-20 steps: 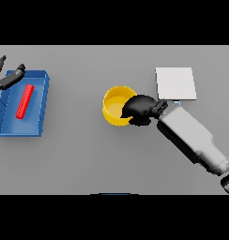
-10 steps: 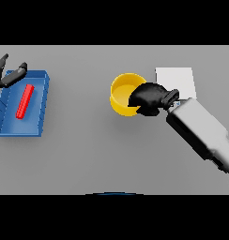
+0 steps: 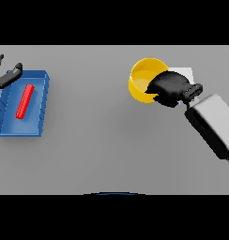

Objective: Pick up the red beaker and tilt it to pour out 1 green nut into yellow bowl. Pick up the yellow bowl and place it on the metallic measuring scale.

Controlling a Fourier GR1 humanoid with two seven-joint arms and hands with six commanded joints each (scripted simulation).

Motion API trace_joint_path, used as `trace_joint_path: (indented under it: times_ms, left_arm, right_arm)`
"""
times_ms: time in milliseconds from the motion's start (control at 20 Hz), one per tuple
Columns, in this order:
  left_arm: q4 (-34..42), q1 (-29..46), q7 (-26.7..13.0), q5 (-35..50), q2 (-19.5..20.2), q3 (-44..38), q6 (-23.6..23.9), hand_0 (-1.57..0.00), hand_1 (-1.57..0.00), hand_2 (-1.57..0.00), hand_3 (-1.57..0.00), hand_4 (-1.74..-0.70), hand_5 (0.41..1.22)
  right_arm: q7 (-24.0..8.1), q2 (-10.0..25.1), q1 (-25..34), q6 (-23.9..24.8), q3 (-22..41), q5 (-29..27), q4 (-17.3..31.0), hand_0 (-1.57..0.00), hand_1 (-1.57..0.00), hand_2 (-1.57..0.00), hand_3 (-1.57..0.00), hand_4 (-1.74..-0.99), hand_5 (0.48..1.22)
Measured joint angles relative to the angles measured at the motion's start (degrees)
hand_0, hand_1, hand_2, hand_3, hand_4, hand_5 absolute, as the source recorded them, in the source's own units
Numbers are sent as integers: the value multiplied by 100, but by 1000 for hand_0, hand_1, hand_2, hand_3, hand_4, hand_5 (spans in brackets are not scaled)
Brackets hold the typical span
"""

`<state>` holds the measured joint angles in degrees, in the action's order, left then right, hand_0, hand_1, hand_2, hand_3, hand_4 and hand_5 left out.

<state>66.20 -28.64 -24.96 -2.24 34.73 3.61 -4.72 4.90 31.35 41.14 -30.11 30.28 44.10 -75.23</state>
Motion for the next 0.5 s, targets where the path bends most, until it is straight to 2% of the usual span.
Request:
trace_joint_path:
  times_ms: [100, 200, 500]
  left_arm:
    - [48, 17, -56, -5, -18, 14, 29, 1, 1, 1, 1, -840, 737]
    - [112, 14, -163, 1, -29, 30, 36, 1, 1, 1, 1, -849, 746]
    - [331, 129, -367, 38, -59, 37, 113, 1, 1, 1, 1, -858, 768]
  right_arm:
    - [163, 146, 149, 184, -147, -3, 285, -1562, -1570, -1538, -1151, -1741, 1221]
    - [114, 174, 254, 376, -220, 65, 645, -1565, -1571, -1548, -1154, -1741, 1221]
    - [272, 192, 477, 939, -414, 149, 1824, -1570, -1571, -1533, -1159, -1741, 1221]
